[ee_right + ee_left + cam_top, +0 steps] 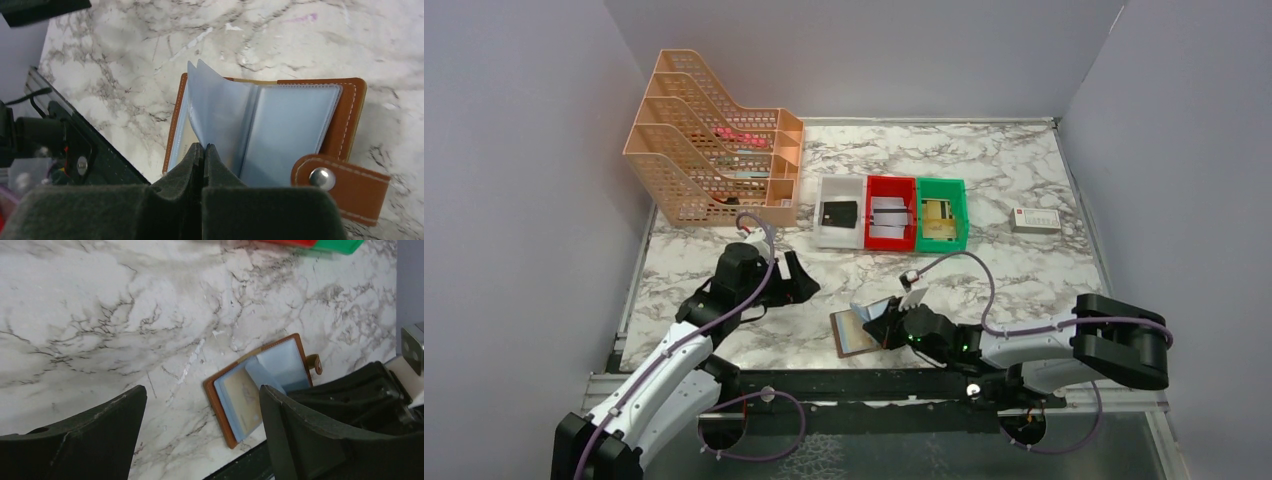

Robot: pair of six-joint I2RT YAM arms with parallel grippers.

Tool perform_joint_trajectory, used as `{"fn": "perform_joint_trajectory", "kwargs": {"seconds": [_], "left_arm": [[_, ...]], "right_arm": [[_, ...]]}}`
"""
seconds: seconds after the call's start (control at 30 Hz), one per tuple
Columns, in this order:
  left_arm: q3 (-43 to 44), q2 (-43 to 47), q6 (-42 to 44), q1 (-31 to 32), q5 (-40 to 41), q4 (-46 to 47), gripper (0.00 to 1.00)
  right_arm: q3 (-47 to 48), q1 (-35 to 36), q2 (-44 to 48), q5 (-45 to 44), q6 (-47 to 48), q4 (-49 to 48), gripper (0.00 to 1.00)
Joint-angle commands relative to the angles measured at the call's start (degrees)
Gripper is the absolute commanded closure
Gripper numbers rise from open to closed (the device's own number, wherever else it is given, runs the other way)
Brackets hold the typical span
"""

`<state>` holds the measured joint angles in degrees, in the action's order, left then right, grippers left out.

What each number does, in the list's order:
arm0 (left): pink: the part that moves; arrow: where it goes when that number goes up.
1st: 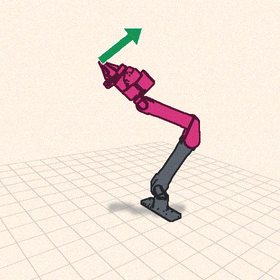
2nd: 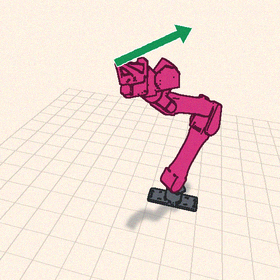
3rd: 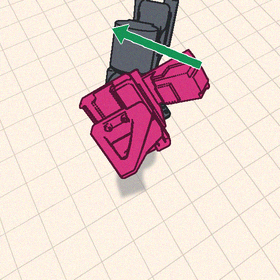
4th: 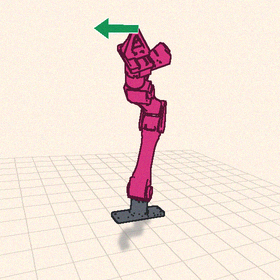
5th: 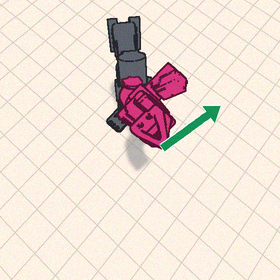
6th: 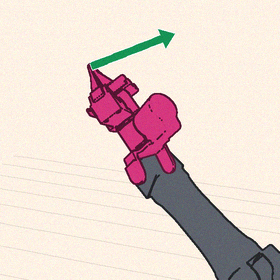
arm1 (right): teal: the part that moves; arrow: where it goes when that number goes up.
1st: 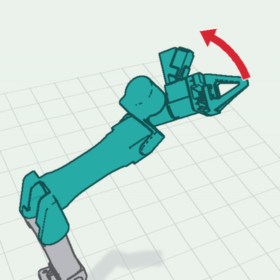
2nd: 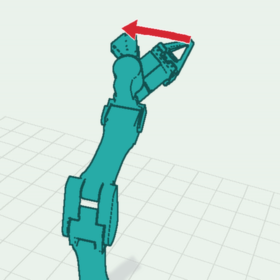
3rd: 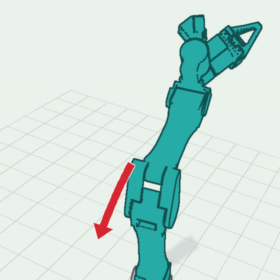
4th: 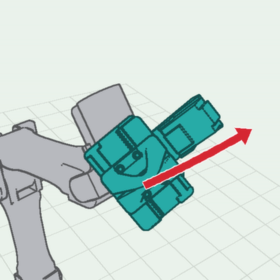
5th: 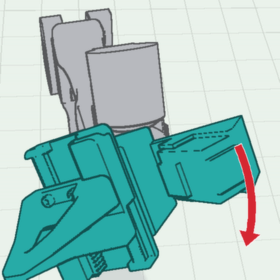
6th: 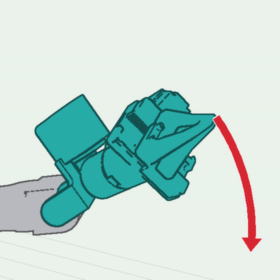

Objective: Take the credit cards out of the card holder

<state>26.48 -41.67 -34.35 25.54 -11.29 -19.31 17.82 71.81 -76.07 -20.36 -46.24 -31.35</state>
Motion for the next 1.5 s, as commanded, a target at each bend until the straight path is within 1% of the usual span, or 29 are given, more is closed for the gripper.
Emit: {"fn": "perform_joint_trajectory", "kwargs": {"seconds": [0.0, 0.07, 0.17, 0.23, 0.3, 0.37, 0.47, 0.67, 0.73, 0.93, 1.03, 1.13, 1.23, 1.4, 1.47], "left_arm": [[-0.69, -1.33, -2.84, 0.57, -10.59, 6.8, 0.14], [-1.13, -2.09, -2.99, 1.21, -11.83, 7.65, 0.16], [-1.46, -2.98, -2.78, 3.12, -11.51, 8.36, 0.2], [-1.37, -3.8, -2.57, 5.33, -9.64, 8.53, 0.21], [-0.77, -5.39, -2.48, 8.98, -6.29, 8.57, 0.21], [0.15, -7.97, -2.75, 13.97, -1.82, 8.58, 0.21], [1.48, -12.34, -4.01, 20.31, 4.56, 8.85, 0.21], [2.95, -20.87, -5.46, 25.64, 8.31, 13.95, 0.22], [4.47, -24.22, -5.88, 27.37, 10.14, 14.67, 0.26], [8.31, -32.81, -6.08, 31.29, 14.74, 15.62, 0.32], [9.55, -35.8, -6.39, 32.57, 18.12, 13.93, 0.37], [10.43, -38.77, -6.78, 33.43, 20.57, 12.04, 0.38], [11.77, -42.36, -6.85, 34.88, 22.7, 10.58, 0.44], [15.79, -47.53, -8.99, 37.54, 29.93, 3.14, 0.47], [16.79, -49.17, -9.49, 38.23, 32.69, 0.31, 0.49]], "right_arm": [[-4.84, -1.92, 3.13, -5.03, -15.27, -1.89, 0.99], [-7.42, -3.06, 4.11, -4.19, -19.0, -3.16, 0.99], [-9.93, -4.76, 5.6, -4.17, -22.96, -2.94, 0.99], [-10.43, -4.89, 6.44, -5.06, -24.29, -1.86, 0.99], [-10.42, -4.9, 7.21, -5.74, -24.85, -0.45, 0.99], [-10.52, -4.94, 7.87, -6.0, -24.76, -0.15, 0.99], [-10.58, -4.95, 8.46, -4.78, -21.84, -2.06, 0.99], [-10.01, -5.02, 7.58, -3.12, -20.49, -2.7, 0.99], [-10.49, -5.1, 7.27, -2.67, -20.3, -4.1, 0.99], [-10.87, -5.38, 7.23, -2.87, -20.3, -4.16, 0.99], [-11.13, -5.45, 7.82, -2.93, -20.37, -3.9, 0.99], [-11.31, -5.59, 8.49, -3.17, -20.47, -3.45, 0.99], [-11.47, -5.67, 8.65, -3.37, -20.82, -3.05, 0.99], [-12.26, -5.89, 9.96, -3.23, -21.64, -3.17, 0.99], [-12.04, -5.94, 11.1, -4.14, -23.03, -0.28, 0.99]]}}
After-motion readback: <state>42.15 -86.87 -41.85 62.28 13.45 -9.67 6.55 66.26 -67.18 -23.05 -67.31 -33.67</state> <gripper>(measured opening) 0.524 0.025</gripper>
